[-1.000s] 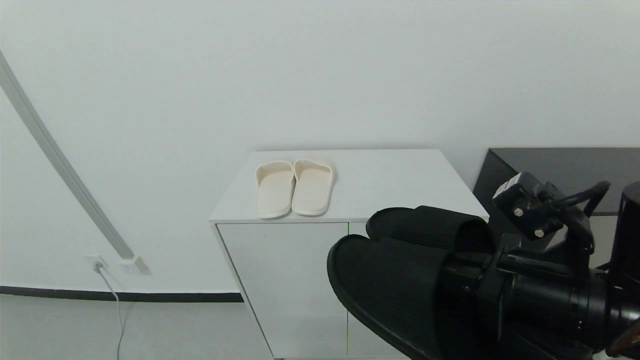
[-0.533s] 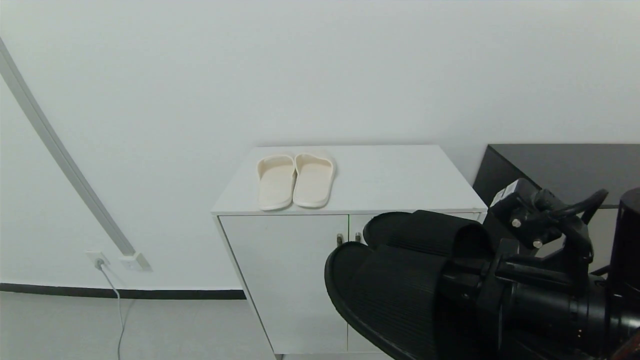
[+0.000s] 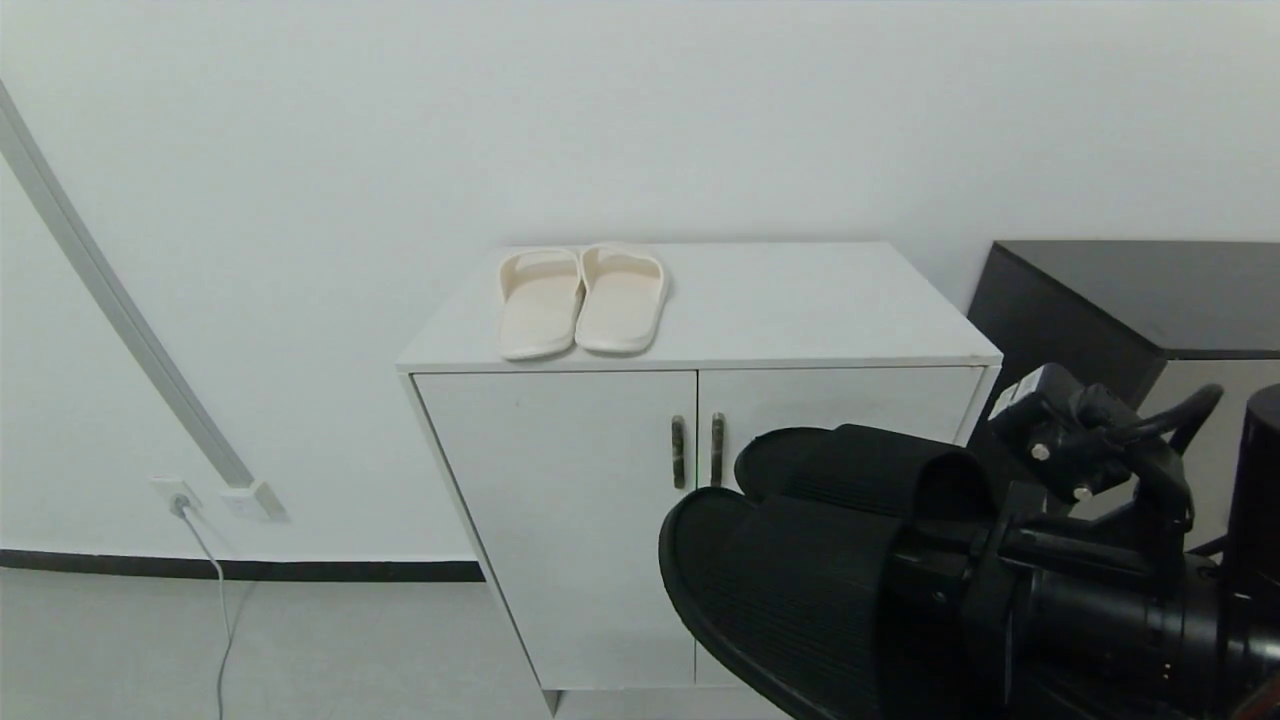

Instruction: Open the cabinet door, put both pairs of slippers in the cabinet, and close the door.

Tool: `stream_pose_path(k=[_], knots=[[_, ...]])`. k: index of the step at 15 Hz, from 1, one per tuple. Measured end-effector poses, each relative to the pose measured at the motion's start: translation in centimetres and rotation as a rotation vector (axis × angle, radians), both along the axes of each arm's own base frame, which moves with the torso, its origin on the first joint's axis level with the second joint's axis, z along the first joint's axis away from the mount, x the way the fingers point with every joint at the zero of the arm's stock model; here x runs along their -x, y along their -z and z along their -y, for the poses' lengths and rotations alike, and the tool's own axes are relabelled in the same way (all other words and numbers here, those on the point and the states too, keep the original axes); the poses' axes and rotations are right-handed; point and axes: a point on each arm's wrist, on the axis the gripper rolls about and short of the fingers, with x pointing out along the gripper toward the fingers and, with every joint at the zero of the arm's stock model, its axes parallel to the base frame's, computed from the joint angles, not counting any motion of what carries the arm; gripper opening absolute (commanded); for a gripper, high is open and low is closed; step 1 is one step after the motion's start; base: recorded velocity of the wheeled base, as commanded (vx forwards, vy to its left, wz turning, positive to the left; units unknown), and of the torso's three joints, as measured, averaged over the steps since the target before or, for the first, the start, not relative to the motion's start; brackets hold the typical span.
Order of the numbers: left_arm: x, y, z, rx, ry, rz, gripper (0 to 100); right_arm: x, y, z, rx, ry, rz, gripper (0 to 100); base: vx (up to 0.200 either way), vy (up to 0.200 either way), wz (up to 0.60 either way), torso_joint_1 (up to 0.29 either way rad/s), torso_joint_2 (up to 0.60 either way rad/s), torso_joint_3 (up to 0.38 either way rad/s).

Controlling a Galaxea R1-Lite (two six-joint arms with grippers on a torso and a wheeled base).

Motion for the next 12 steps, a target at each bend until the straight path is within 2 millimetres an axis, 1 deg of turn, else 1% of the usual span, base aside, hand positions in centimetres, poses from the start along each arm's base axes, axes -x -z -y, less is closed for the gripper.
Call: stream_pose_path(k=[6, 12], knots=[[0.0, 0.0, 0.0, 0.0, 0.0, -0.001, 100, 0.16, 0.27, 0.17, 0.018, -0.01, 0.01, 0, 0.0, 0.0, 0.0, -0.172, 0.5, 0.327], [0.0, 0.0, 0.0, 0.0, 0.0, 0.0, 100, 0.36, 0.33, 0.41, 0.027, -0.013, 0.02, 0, 0.0, 0.0, 0.0, -0.123, 0.47, 0.341]])
